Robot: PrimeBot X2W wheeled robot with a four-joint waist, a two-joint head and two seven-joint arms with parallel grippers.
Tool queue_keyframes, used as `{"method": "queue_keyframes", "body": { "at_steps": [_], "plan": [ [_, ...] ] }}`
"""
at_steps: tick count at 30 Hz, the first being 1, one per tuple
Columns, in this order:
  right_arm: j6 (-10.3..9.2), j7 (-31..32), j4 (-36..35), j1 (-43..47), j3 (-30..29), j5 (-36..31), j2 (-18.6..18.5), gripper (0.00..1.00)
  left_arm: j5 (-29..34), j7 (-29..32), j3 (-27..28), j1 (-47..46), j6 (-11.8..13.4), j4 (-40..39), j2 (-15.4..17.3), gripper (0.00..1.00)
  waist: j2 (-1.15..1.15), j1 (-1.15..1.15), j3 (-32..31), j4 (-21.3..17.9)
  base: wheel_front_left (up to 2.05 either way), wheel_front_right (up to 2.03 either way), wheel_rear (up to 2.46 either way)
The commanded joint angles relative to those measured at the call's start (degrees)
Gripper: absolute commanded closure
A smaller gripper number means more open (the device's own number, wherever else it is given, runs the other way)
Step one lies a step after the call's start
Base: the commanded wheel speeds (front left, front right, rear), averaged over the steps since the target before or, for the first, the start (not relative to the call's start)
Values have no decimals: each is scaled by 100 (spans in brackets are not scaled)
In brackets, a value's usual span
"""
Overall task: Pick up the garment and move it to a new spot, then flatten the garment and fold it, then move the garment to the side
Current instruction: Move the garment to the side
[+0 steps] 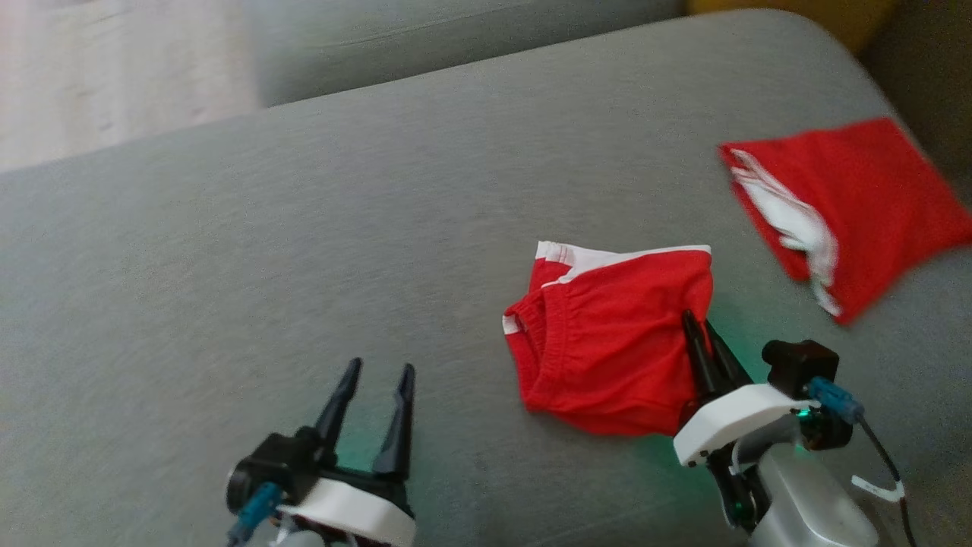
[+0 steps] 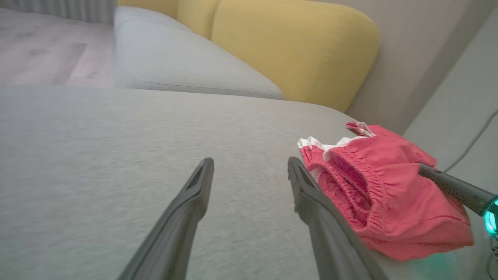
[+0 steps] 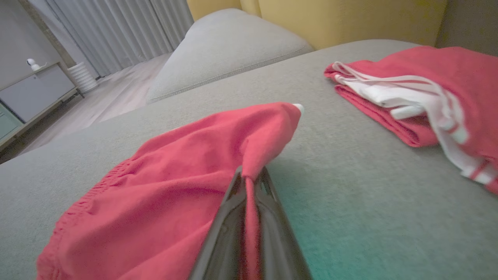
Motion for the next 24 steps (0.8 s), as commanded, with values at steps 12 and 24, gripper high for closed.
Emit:
{"method": "queue_keyframes", "body": {
  "at_steps": [12,24],
  "plan": [
    [37,-37,-405,-311,218,-104,-8,100,-80,-55,-357,-282,-46,-151,9,0,0,0,263,-1294,0,0,0],
    [37,26,665,-2449,421,-1103,-1007,100,66,-55,-606,-493,-50,29,9,0,0,0,678,-641,0,0,0]
  ]
}}
